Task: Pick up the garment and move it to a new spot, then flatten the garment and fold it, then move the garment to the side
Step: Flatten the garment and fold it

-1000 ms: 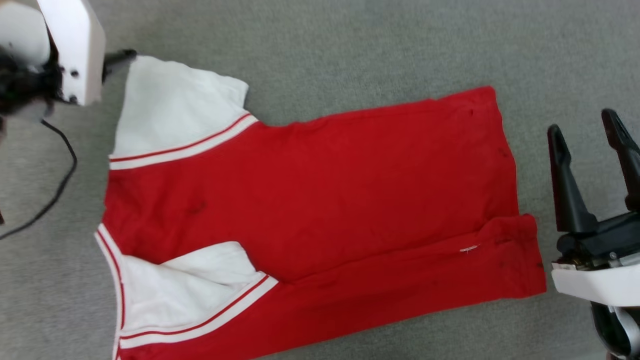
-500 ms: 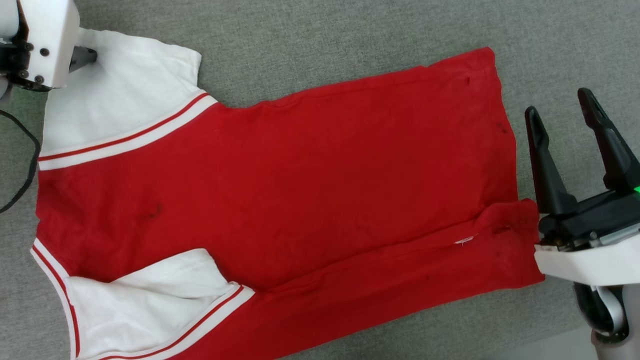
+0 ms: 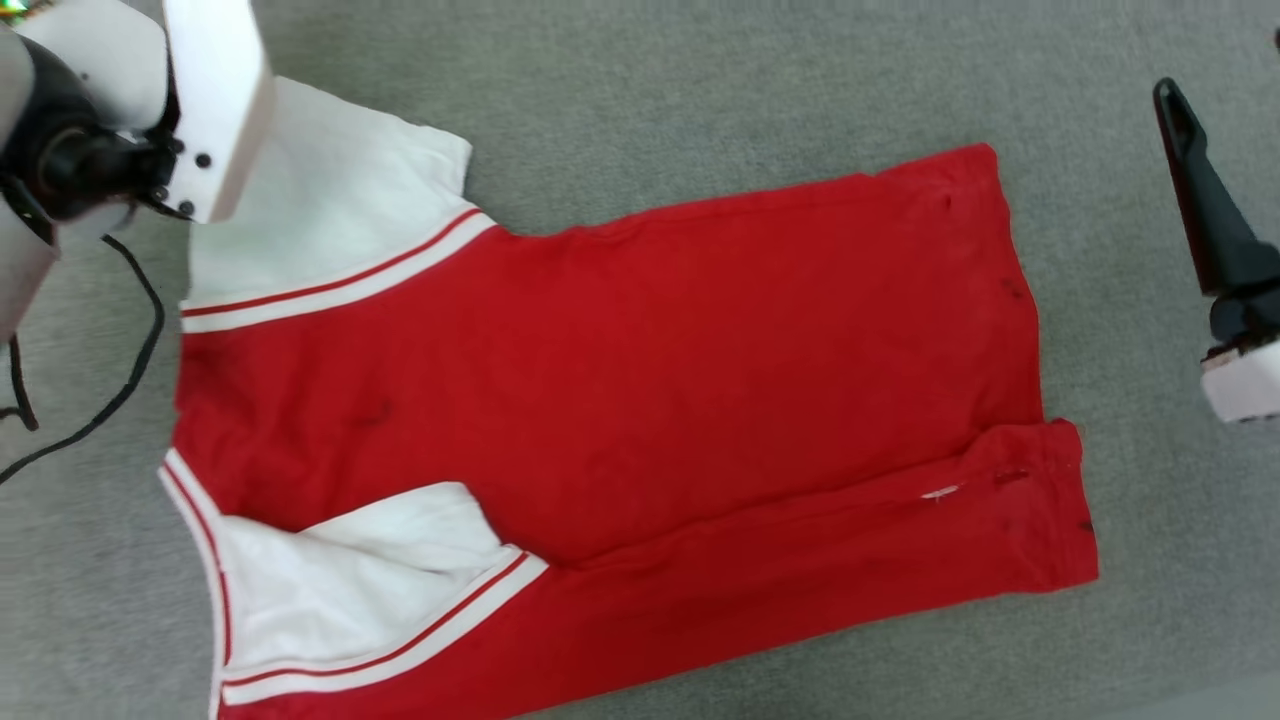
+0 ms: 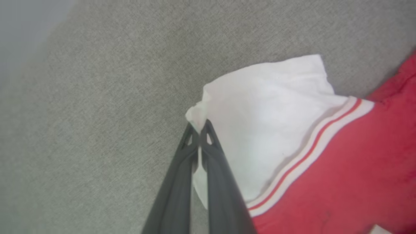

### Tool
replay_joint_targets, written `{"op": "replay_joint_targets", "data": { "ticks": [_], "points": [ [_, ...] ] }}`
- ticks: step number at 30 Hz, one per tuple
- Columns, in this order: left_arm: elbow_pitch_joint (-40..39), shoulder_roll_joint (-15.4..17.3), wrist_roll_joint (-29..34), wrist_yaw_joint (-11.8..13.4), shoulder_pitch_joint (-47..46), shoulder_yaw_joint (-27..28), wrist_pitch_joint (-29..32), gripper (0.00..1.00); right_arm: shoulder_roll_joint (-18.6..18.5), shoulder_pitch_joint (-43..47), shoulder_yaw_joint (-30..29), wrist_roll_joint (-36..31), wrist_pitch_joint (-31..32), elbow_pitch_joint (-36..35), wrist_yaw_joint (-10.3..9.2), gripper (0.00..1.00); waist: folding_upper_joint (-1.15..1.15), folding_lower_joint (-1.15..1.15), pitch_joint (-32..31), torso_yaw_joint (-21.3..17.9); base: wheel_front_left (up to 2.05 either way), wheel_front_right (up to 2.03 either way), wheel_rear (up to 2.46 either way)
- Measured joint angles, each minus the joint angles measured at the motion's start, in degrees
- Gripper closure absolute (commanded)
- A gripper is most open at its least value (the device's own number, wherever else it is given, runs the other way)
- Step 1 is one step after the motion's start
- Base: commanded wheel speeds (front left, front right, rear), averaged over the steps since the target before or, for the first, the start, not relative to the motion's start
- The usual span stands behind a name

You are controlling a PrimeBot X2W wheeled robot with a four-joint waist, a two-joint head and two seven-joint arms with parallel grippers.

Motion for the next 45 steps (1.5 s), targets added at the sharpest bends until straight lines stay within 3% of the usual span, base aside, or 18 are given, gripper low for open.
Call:
{"op": "replay_joint_targets", "data": {
  "ticks": [8, 15, 22, 29, 33, 34, 35, 45],
  "points": [
    [-5.28, -1.01, 0.26, -0.81, 0.95, -2.22, -3.37, 1.00, -15.62, -10.73, 12.43, 12.70, 26.49, 2.30, 0.02, 0.00, 0.00, -0.01, -2.93, 4.52, 0.00, 0.00, 0.00],
    [-9.10, -1.89, 0.62, -1.07, 0.69, -3.88, -5.46, 1.00, -22.29, -20.85, 23.18, 24.38, 48.34, 7.91, 0.01, 0.00, 0.00, -0.01, -2.94, 8.14, 0.00, 0.00, 0.00],
    [-11.58, -2.32, 1.10, -1.12, -1.15, -6.19, -7.16, 1.00, -19.76, -26.52, 25.31, 29.34, 59.32, 17.12, 0.01, 0.00, 0.00, 0.00, -0.65, 11.02, 0.00, 0.00, 0.00],
    [-12.79, -2.22, 0.74, -1.12, -3.51, -8.53, -8.73, 1.00, -14.05, -27.26, 25.35, 28.14, 59.14, 25.32, 0.01, 0.00, 0.00, 0.00, 1.76, 12.89, 0.00, 0.00, 0.00],
    [-12.67, -1.97, 0.24, -1.12, -4.04, -9.78, -9.79, 1.00, -12.80, -26.98, 26.14, 27.46, 57.38, 27.42, 0.00, 0.00, 0.00, -0.01, 2.59, 13.24, 0.00, 0.00, 0.00],
    [-12.56, -1.83, -0.02, -1.13, -4.08, -10.17, -9.93, 1.00, -12.79, -26.98, 26.59, 27.43, 56.91, 27.48, -0.01, 0.07, 0.00, -0.01, 2.62, 13.21, 0.00, 0.00, 0.00],
    [-12.39, -1.65, -0.13, -1.13, -4.11, -10.51, -10.33, 1.00, -12.82, -26.97, 26.96, 27.44, 56.09, 27.60, -0.01, 1.00, 0.00, -0.01, 2.56, 13.16, 0.00, 0.00, 0.00],
    [-10.96, 0.60, -2.41, -1.13, -2.52, -12.71, -14.48, 1.00, -13.76, -24.82, 29.70, 29.98, 45.59, 28.89, 0.00, 1.00, 0.00, 0.00, -2.61, 12.13, 0.00, 0.00, 0.00]
  ]
}}
